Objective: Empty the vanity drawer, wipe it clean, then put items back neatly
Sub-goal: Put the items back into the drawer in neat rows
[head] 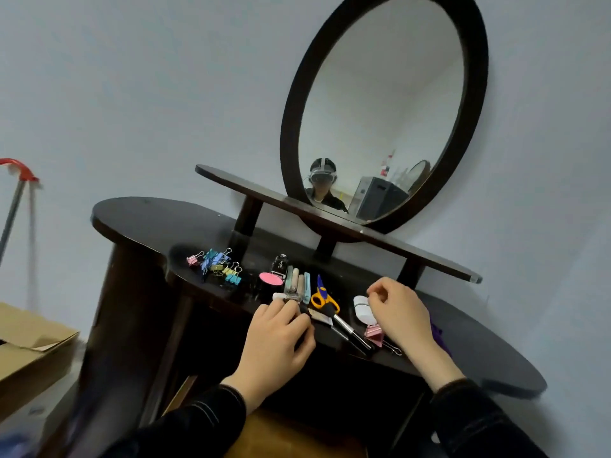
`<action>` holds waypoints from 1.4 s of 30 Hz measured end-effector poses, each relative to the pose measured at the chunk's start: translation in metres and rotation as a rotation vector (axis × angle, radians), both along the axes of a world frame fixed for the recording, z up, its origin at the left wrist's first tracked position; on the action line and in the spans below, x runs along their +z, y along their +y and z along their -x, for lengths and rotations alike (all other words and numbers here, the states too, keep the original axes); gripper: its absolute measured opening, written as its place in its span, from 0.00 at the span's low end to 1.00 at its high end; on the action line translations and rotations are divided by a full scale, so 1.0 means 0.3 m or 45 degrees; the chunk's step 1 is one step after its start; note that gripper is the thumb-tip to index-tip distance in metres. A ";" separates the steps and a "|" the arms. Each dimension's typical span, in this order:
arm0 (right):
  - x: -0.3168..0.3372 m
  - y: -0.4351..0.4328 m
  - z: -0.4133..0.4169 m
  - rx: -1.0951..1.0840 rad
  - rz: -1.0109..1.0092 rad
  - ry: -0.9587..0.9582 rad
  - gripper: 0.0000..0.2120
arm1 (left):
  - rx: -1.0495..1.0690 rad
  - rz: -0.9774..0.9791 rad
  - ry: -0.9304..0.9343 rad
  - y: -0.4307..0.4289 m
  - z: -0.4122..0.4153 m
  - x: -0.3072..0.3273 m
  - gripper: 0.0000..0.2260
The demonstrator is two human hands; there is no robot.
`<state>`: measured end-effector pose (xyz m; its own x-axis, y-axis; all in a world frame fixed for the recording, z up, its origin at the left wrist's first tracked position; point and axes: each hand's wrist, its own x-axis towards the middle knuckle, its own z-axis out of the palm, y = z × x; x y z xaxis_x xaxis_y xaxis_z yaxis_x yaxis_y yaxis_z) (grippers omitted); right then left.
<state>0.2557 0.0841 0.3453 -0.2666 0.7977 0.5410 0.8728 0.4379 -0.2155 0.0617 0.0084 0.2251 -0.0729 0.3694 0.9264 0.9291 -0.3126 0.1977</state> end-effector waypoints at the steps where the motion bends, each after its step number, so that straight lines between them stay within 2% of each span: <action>1: 0.016 0.044 0.013 -0.078 0.070 -0.127 0.07 | 0.011 -0.012 0.009 0.001 -0.003 -0.001 0.08; 3: 0.038 0.127 0.039 -0.225 0.283 -0.361 0.17 | 0.020 -0.023 0.028 0.002 -0.004 -0.004 0.09; 5: 0.046 0.183 0.066 -0.331 0.494 -0.407 0.24 | 0.028 -0.009 0.029 0.001 0.000 -0.004 0.09; 7: 0.042 0.216 0.090 -0.386 0.597 -0.391 0.25 | 0.039 0.002 0.024 -0.002 0.000 -0.003 0.09; 10: 0.020 0.250 0.118 -0.424 0.593 -0.365 0.23 | 0.033 0.014 0.031 -0.007 0.004 0.003 0.09; 14: 0.007 0.262 0.128 -0.319 0.393 -0.281 0.18 | 0.031 0.054 0.052 -0.015 0.004 0.007 0.08; 18: 0.039 0.210 0.110 -0.047 0.167 0.002 0.15 | -0.018 0.136 0.007 -0.034 0.000 0.007 0.07; 20: 0.054 0.135 0.110 0.174 0.123 0.286 0.15 | -0.103 0.197 -0.003 -0.058 0.006 0.001 0.05; 22: 0.044 0.016 0.114 0.381 0.145 0.571 0.15 | -0.206 0.239 -0.041 -0.100 0.027 -0.001 0.07; 24: -0.002 -0.114 0.111 0.528 0.185 0.783 0.16 | -0.377 0.228 -0.240 -0.158 0.046 0.004 0.08; 26: -0.087 -0.226 0.110 0.647 0.261 0.942 0.18 | -0.588 0.198 -0.629 -0.224 0.056 -0.009 0.11; 28: -0.209 -0.305 0.125 0.729 0.436 1.102 0.20 | -0.806 0.291 -0.988 -0.283 0.065 -0.044 0.17; 29: -0.277 -0.332 0.137 0.743 0.543 1.154 0.21 | -0.894 0.387 -1.094 -0.301 0.072 -0.075 0.18; 31: -0.427 -0.368 0.167 0.720 0.721 1.220 0.23 | -0.957 0.585 -1.180 -0.327 0.092 -0.166 0.16; 35: -0.722 -0.389 0.208 0.486 1.059 1.265 0.18 | -0.755 0.931 -1.352 -0.338 0.156 -0.369 0.10; 39: -0.933 -0.359 0.197 0.289 1.434 1.268 0.16 | -0.663 1.260 -1.574 -0.315 0.196 -0.540 0.13; 42: -1.013 -0.327 0.181 0.278 1.617 1.109 0.16 | -0.541 1.323 -1.512 -0.302 0.188 -0.607 0.14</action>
<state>0.2014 -0.0140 0.0414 -0.4083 0.8247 -0.3913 0.2316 -0.3210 -0.9183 0.0051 -0.0823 0.0428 -0.2583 0.9412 -0.2178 -0.0024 0.2249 0.9744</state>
